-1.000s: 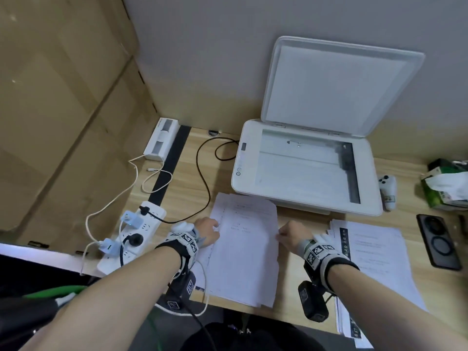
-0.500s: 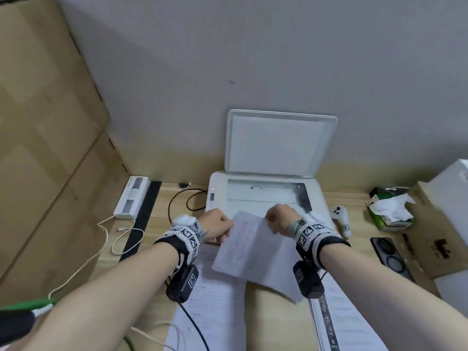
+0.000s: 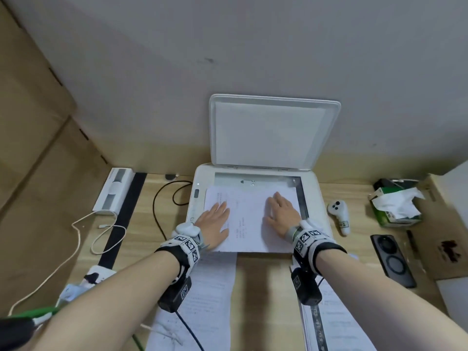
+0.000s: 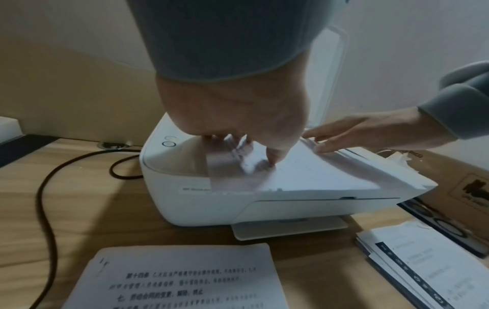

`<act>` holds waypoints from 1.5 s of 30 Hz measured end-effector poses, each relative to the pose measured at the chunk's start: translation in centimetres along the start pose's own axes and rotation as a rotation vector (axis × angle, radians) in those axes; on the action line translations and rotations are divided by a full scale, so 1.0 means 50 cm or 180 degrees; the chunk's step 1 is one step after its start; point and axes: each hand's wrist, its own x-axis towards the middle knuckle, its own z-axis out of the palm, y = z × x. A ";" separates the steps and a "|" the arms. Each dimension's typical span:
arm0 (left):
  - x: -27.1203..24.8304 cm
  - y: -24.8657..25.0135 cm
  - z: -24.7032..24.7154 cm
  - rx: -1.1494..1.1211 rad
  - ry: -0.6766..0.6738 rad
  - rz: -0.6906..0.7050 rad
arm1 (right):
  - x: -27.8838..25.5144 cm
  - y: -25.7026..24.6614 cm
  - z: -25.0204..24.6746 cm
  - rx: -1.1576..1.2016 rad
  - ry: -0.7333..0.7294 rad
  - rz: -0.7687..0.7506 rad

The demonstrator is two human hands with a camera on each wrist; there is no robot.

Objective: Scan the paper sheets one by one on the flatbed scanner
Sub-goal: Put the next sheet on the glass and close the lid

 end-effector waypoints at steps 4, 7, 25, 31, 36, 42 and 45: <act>0.039 0.006 -0.001 0.0092 0.0206 -0.0053 | 0.009 0.065 0.010 -0.0300 0.0167 0.0076; 0.078 0.031 0.005 0.0247 0.0310 -0.0226 | 0.036 0.091 0.015 -0.0425 0.0268 0.0066; 0.116 0.057 0.040 0.0365 0.0982 -0.0461 | 0.058 0.084 0.039 -0.0040 0.0574 0.0302; 0.103 0.061 0.047 0.0344 0.1064 -0.0490 | 0.031 0.072 0.045 0.0043 0.0628 0.0348; 0.101 0.066 0.045 0.0336 0.1051 -0.0558 | 0.027 0.072 0.046 0.0043 0.0665 0.0320; 0.102 0.067 0.041 0.0292 0.1104 -0.0573 | 0.034 0.074 0.044 0.0083 0.0715 0.0315; 0.098 0.072 0.041 0.0393 0.1009 -0.0621 | 0.034 0.074 0.051 0.0039 0.0703 0.0314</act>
